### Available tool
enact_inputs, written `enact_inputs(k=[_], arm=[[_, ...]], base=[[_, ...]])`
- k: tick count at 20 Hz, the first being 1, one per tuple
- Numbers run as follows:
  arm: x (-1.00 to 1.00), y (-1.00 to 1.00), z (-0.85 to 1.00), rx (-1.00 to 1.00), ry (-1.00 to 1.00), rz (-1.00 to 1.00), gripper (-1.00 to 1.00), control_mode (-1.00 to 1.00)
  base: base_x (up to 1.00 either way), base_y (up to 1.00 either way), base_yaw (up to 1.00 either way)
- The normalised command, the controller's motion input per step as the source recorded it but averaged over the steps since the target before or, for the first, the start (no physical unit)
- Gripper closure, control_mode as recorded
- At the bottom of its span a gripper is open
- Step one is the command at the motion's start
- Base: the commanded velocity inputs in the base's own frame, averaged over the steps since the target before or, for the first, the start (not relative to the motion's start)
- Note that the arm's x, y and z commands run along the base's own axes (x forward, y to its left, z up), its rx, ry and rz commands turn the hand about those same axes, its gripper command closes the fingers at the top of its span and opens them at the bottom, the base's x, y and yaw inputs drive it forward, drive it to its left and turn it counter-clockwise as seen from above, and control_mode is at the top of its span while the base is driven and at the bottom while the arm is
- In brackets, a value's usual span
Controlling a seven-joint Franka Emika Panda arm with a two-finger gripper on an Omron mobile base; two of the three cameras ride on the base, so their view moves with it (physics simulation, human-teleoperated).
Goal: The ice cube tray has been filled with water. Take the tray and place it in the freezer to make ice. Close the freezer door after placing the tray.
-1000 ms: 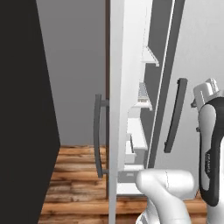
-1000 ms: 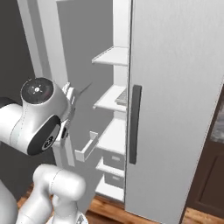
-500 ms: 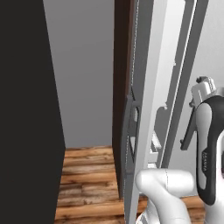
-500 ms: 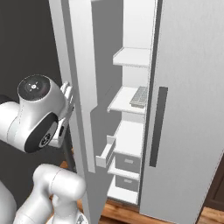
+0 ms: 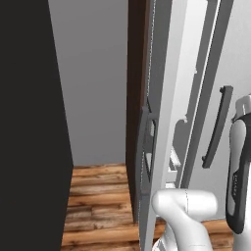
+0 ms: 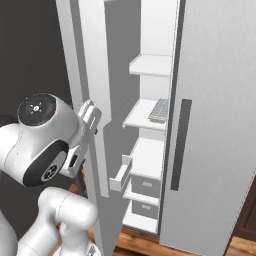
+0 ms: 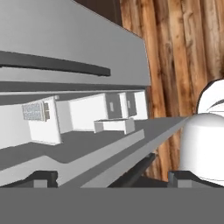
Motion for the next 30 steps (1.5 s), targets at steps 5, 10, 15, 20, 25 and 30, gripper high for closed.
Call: enact_inputs(k=[5, 10, 15, 20, 25, 30], arm=[[-0.07, -0.23, 0.00, 0.00, 0.00, -0.13, -1.00, -1.00], [-0.66, -0.14, 0.00, 0.01, 0.00, -0.08, -1.00, -1.00], [-0.67, 0.15, 0.00, 0.00, 0.00, 0.00, -1.00, -1.00], [-0.10, 0.88, 0.00, -0.14, 0.01, 0.00, -1.00, -1.00], [0.00, 1.00, -0.03, -0.17, 0.03, 0.00, -1.00, -1.00], [0.19, 0.98, -0.16, -0.16, 0.03, 0.00, -1.00, -1.00]], base=[[0.00, 0.00, 0.00], [0.00, 0.00, 0.00], [0.00, 0.00, 0.00], [0.00, 0.00, 0.00], [0.00, 0.00, 0.00], [0.00, 0.00, 0.00]])
